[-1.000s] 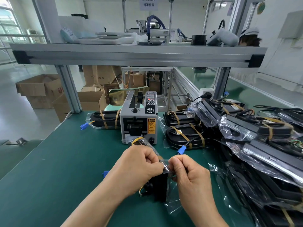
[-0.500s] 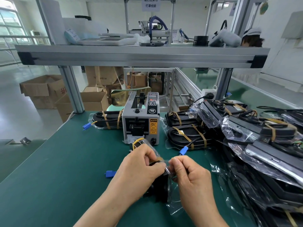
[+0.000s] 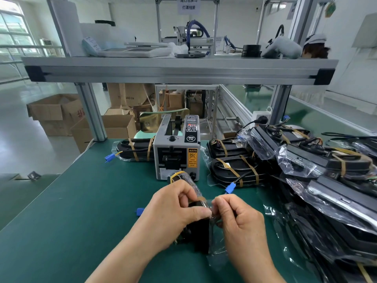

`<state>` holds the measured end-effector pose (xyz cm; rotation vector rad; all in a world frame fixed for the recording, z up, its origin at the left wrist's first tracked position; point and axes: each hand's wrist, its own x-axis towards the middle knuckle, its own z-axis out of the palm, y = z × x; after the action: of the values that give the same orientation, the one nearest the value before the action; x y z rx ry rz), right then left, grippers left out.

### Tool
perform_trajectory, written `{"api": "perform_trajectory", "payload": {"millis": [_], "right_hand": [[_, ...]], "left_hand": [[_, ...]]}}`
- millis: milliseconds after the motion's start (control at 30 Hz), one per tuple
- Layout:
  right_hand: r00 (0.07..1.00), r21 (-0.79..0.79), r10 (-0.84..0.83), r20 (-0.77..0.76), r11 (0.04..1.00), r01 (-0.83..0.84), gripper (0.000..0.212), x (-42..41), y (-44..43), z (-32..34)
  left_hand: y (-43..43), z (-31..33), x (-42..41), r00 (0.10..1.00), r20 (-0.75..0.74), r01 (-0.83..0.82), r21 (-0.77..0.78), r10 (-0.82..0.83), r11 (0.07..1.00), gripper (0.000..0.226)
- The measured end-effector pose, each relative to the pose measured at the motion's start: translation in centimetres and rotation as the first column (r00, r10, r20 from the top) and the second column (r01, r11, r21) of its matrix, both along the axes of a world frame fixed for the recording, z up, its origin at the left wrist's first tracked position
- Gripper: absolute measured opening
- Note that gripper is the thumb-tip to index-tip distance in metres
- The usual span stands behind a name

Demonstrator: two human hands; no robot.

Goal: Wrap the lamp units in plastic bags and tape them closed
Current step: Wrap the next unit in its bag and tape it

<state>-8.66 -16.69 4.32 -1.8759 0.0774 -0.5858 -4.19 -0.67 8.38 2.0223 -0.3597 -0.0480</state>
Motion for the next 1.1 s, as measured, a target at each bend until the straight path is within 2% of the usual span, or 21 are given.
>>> {"api": "perform_trajectory", "payload": {"millis": [100, 300, 433, 533, 633, 767, 933, 1100], "right_hand": [[1.000, 0.015, -0.010, -0.011, 1.000, 0.010, 0.021, 0.0, 0.0, 0.1], [0.999, 0.002, -0.026, -0.025, 1.000, 0.026, 0.021, 0.0, -0.4, 0.2], [0.999, -0.011, -0.034, -0.036, 0.999, 0.034, 0.024, -0.2, -0.6, 0.4], [0.995, -0.035, 0.001, -0.102, 0.999, -0.004, 0.020, -0.3, -0.8, 1.1], [0.986, -0.196, 0.014, -0.164, 0.980, -0.046, 0.016, 0.3, -1.1, 3.0], [0.971, -0.350, 0.031, -0.236, 0.930, -0.115, 0.025, 3.5, -0.5, 6.1], [0.942, -0.546, 0.082, -0.327, 0.796, -0.259, 0.034, 8.1, 2.0, 7.3], [0.956, -0.588, 0.080, -0.282, 0.773, -0.238, 0.015, 9.9, 2.5, 6.4]], "left_hand": [[0.2, 0.1, 0.7, 0.999, -0.025, 0.023, -0.072, -0.025, 0.997, 0.020], [-0.4, -1.0, -0.1, 1.000, 0.009, 0.005, -0.170, -0.003, 0.985, 0.019], [-0.1, -1.0, -0.1, 0.998, -0.041, 0.035, -0.151, -0.041, 0.988, 0.035], [-0.1, -1.1, -0.1, 0.999, -0.037, 0.026, -0.153, -0.032, 0.988, 0.041], [-0.1, -1.3, -0.1, 1.000, -0.021, 0.019, -0.161, -0.023, 0.987, 0.040], [-0.3, -1.3, -0.3, 1.000, 0.006, 0.018, -0.157, -0.017, 0.987, 0.040], [-0.1, -1.2, -0.4, 1.000, -0.020, -0.002, -0.173, -0.002, 0.985, 0.040], [0.4, -1.1, -0.4, 0.999, -0.042, 0.010, -0.155, -0.016, 0.988, 0.042]]}}
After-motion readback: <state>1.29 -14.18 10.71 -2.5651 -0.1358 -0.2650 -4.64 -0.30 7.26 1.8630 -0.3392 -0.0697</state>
